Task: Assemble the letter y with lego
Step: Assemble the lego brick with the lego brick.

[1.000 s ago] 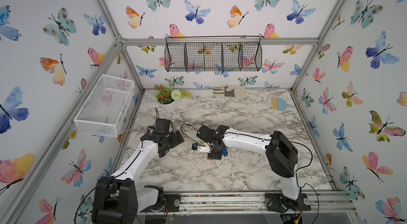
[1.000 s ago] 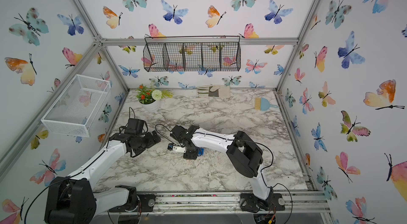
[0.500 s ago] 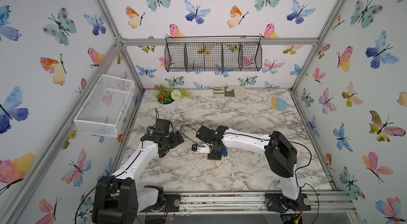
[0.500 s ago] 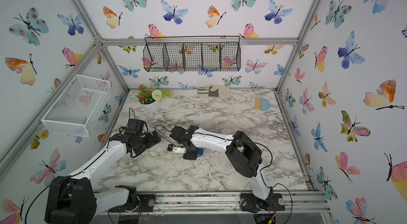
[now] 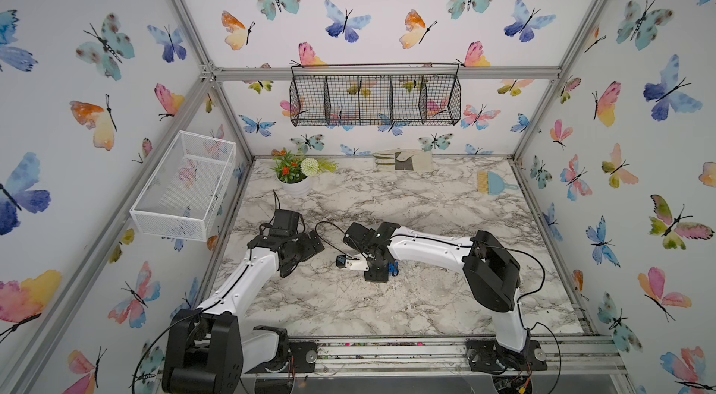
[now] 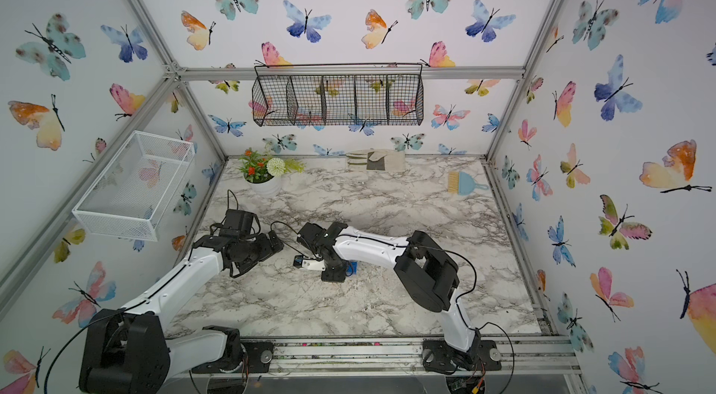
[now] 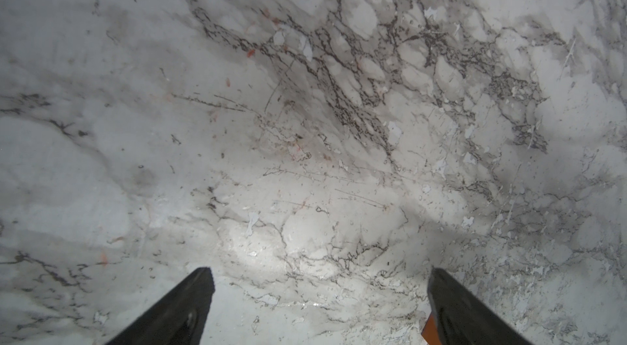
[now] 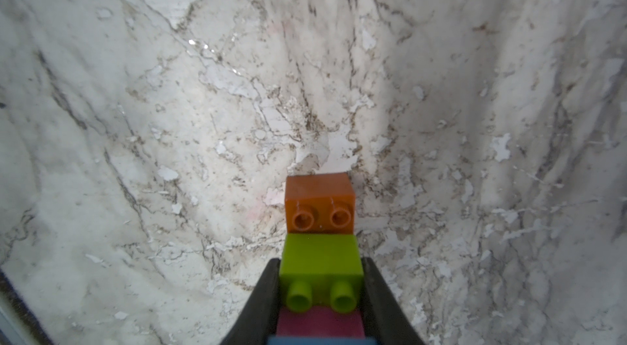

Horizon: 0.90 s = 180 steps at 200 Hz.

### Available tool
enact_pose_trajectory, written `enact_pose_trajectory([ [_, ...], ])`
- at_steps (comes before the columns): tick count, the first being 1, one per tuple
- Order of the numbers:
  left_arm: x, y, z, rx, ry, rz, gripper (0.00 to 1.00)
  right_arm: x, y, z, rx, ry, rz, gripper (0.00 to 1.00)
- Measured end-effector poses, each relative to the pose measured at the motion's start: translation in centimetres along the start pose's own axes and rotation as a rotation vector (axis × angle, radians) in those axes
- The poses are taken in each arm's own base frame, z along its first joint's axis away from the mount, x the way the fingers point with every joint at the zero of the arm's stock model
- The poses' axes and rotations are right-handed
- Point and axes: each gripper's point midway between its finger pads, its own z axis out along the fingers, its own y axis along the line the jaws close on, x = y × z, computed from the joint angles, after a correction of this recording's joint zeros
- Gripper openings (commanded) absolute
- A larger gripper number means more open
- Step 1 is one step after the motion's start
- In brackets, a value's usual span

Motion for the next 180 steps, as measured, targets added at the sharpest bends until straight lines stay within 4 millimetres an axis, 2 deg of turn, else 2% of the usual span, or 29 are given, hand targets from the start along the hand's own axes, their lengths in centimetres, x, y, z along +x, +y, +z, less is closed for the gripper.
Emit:
enact_pose_trajectory([
  [180, 0.28, -0.45, 0.03, 0.027, 0.016, -0.003, 0.99, -0.31, 0.14, 0.47, 0.025, -0.005, -0.036, 0.27],
])
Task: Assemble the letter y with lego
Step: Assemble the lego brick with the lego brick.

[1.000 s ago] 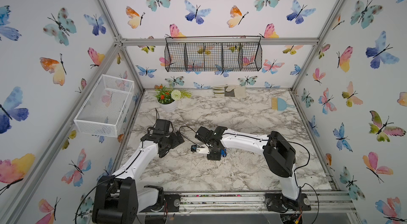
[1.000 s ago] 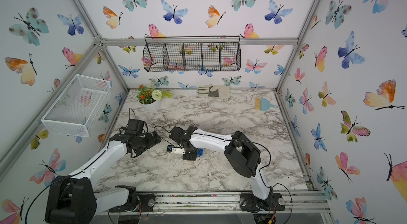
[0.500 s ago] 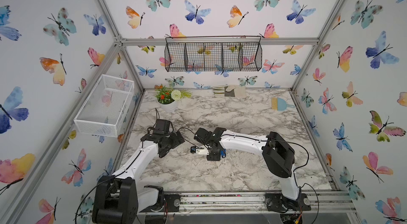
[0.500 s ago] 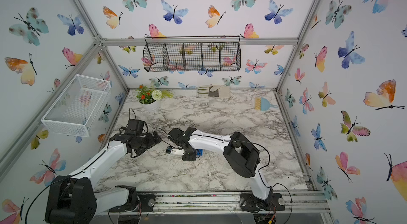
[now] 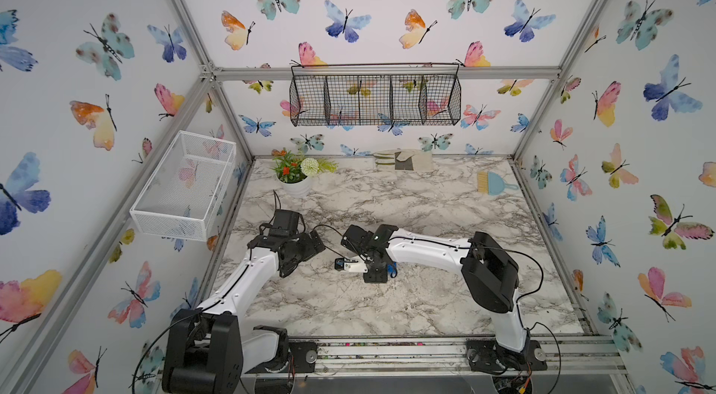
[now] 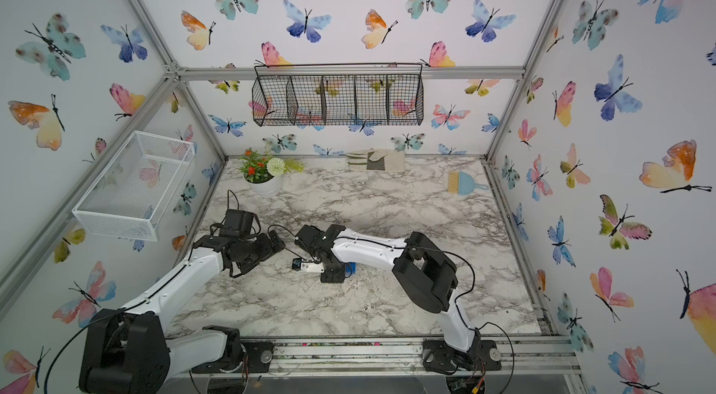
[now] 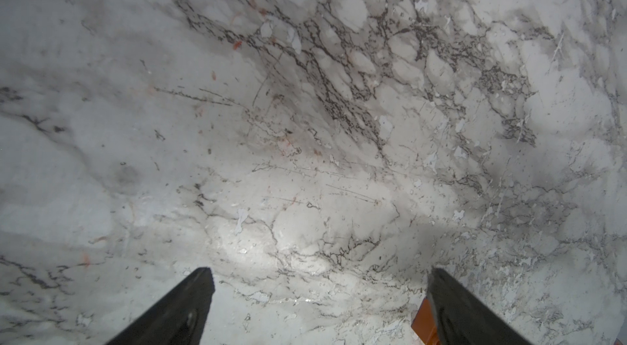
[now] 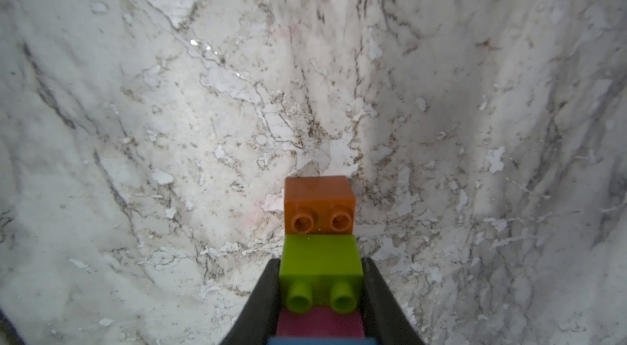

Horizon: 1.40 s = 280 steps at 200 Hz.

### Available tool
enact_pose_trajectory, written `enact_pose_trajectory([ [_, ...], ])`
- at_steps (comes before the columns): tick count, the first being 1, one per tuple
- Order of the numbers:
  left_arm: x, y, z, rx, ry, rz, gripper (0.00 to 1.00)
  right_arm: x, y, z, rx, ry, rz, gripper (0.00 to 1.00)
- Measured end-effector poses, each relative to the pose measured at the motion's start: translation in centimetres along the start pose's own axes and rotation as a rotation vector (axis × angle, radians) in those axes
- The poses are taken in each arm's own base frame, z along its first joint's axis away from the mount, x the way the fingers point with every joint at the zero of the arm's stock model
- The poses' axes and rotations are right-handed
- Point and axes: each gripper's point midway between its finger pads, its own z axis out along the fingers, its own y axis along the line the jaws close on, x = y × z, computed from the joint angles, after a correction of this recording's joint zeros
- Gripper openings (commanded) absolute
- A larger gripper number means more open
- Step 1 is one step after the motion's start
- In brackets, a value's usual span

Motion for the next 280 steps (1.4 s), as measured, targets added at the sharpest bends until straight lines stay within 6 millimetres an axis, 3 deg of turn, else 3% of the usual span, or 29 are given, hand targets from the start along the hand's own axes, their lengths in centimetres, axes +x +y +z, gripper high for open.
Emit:
enact_pose_trajectory([
  [190, 0.2, 0.0, 0.3, 0.001, 0.015, -0.001, 1.00, -1.6, 0.3, -0.9, -0.071, -0.084, 0.027, 0.26],
  [280, 0.0, -0.2, 0.3, 0.007, 0.009, 0.000, 1.00, -1.1, -0.4, -1.3, -0.095, -0.083, 0.059, 0.26],
])
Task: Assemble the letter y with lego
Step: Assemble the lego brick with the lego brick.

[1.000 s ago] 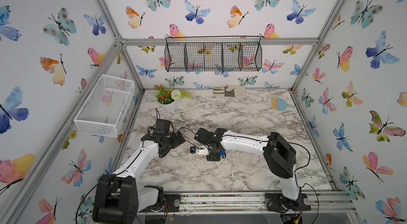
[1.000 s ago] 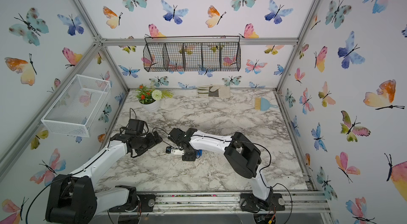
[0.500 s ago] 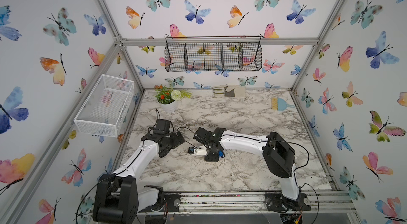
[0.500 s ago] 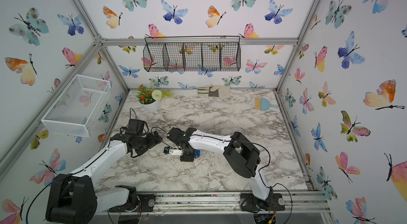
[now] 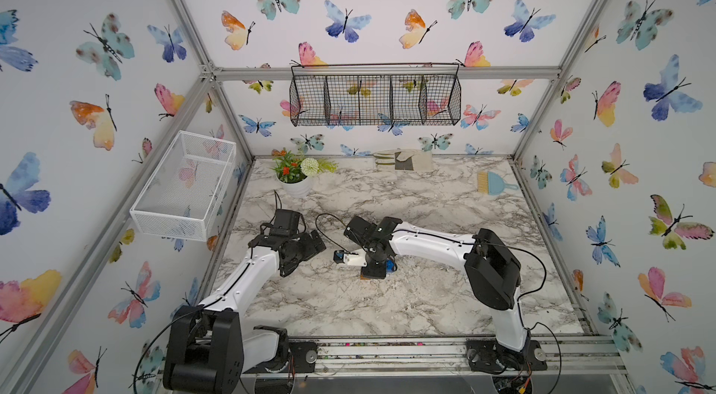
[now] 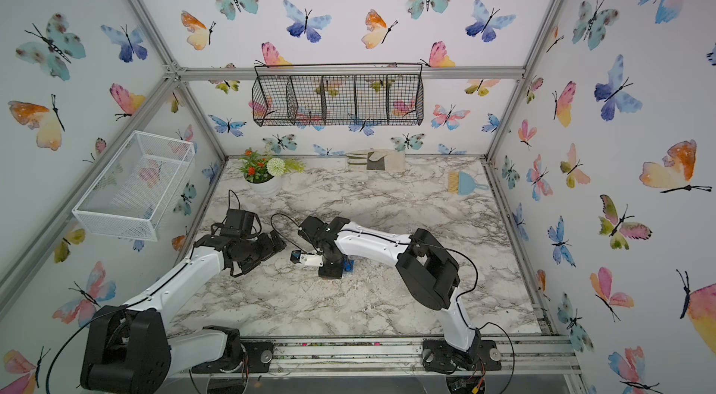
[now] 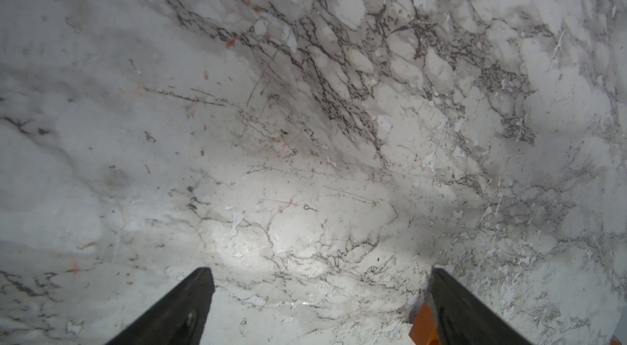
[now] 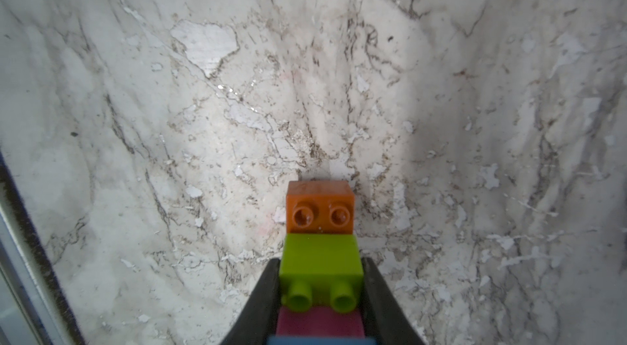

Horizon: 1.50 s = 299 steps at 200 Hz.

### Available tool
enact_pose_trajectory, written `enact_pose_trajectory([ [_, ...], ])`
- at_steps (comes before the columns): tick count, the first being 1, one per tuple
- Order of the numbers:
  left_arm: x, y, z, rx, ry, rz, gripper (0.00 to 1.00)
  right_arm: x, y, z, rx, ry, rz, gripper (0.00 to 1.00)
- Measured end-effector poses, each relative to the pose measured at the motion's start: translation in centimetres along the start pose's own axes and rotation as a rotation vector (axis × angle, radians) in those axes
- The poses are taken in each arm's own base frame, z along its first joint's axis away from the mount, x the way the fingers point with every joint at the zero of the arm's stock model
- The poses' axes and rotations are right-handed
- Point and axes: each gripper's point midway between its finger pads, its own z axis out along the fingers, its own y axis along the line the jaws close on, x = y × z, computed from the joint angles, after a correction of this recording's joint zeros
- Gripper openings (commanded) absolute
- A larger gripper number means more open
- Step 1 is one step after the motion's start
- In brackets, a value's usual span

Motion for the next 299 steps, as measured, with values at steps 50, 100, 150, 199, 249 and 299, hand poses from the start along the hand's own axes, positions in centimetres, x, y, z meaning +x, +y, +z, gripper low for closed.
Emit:
enact_pose_trajectory([
  [50, -0.1, -0.1, 0.0, 0.004, -0.005, 0.001, 1.00, 0.7, 0.4, 1.0, -0.025, 0.044, 0.005, 0.26],
  [100, -0.2, -0.2, 0.0, 0.007, -0.007, 0.001, 1.00, 0.6, 0.8, 1.2, 0.002, 0.071, -0.007, 0.26],
  [150, -0.2, -0.2, 0.0, 0.011, -0.008, 0.001, 1.00, 0.4, 1.0, 1.2, 0.042, 0.103, -0.025, 0.24],
  [199, -0.2, -0.3, 0.0, 0.013, -0.006, 0.001, 1.00, 0.4, 1.1, 1.3, 0.052, 0.108, -0.023, 0.23],
  [249, -0.3, -0.4, 0.0, 0.017, -0.010, 0.002, 1.00, 0.4, 1.1, 1.3, 0.057, 0.110, -0.019, 0.23],
  [299, -0.3, -0.4, 0.1, 0.017, -0.009, 0.001, 1.00, 0.4, 1.1, 1.2, 0.062, 0.111, -0.021, 0.23],
])
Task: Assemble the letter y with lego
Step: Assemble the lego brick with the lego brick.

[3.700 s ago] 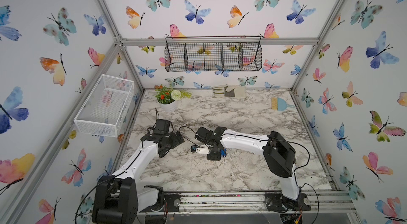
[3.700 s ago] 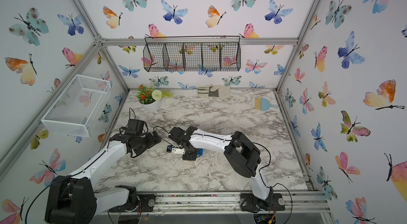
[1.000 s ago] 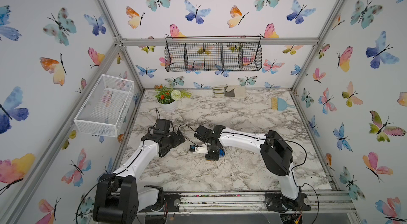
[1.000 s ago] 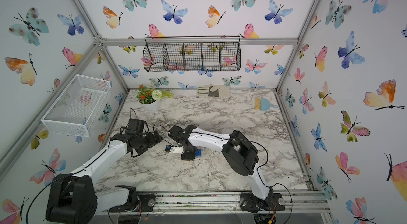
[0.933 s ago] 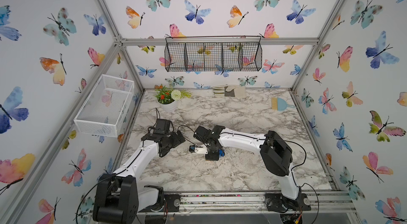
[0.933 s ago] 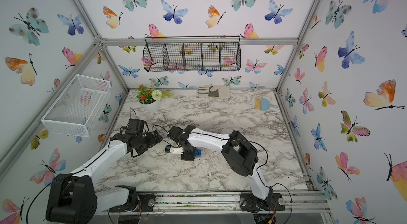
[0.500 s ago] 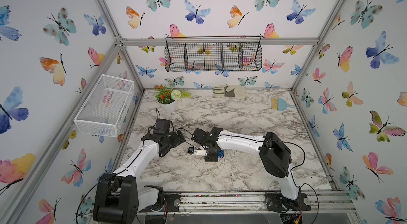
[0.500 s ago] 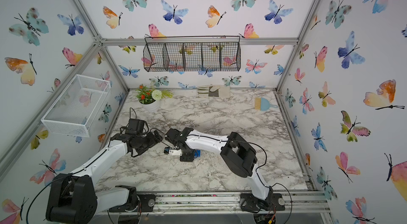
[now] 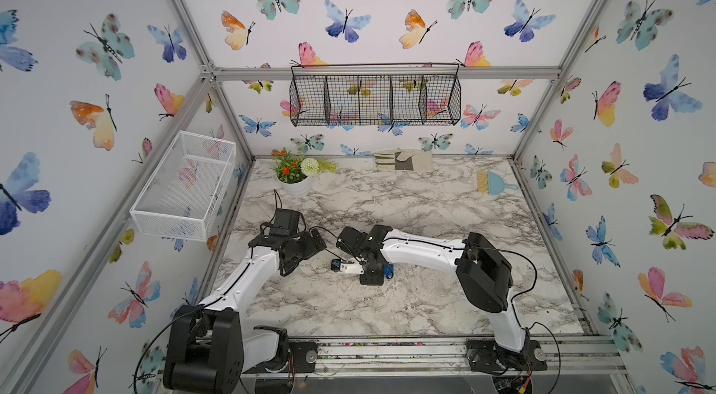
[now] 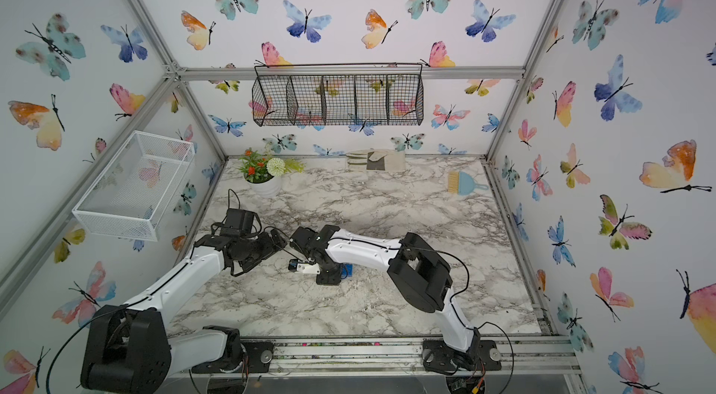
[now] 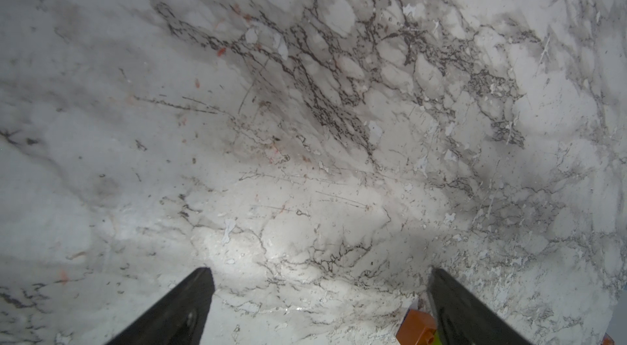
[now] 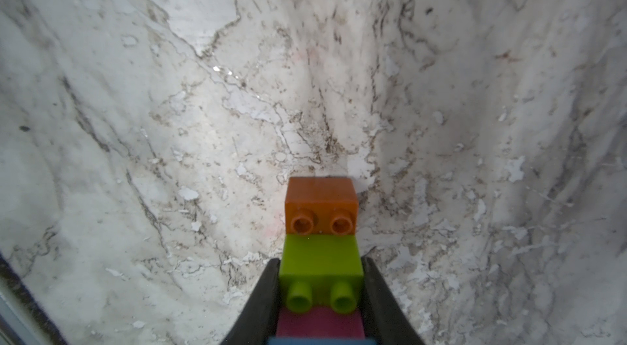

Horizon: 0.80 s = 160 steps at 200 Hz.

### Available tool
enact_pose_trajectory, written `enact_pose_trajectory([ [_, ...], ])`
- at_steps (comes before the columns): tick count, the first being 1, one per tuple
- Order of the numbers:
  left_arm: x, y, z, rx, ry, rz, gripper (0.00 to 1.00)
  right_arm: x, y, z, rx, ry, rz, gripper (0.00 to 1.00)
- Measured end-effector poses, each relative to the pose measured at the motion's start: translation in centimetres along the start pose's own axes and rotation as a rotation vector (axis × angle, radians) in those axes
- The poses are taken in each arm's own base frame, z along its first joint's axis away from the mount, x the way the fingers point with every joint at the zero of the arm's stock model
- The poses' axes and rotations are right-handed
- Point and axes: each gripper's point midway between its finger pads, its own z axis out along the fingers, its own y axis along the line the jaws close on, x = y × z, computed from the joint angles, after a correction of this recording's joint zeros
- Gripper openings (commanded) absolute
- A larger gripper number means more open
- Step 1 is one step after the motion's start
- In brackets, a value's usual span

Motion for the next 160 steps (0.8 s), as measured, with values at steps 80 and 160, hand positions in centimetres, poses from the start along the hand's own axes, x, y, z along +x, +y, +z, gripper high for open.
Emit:
enact_pose_trajectory([
  [80, 0.1, -0.1, 0.1, 0.004, 0.009, 0.000, 1.00, -0.8, 0.3, -0.4, -0.096, -0.078, 0.036, 0.30],
  [160, 0.3, -0.1, 0.3, 0.008, 0.021, -0.002, 1.00, 1.0, -3.6, -2.4, -0.299, -0.284, 0.226, 0.36],
])
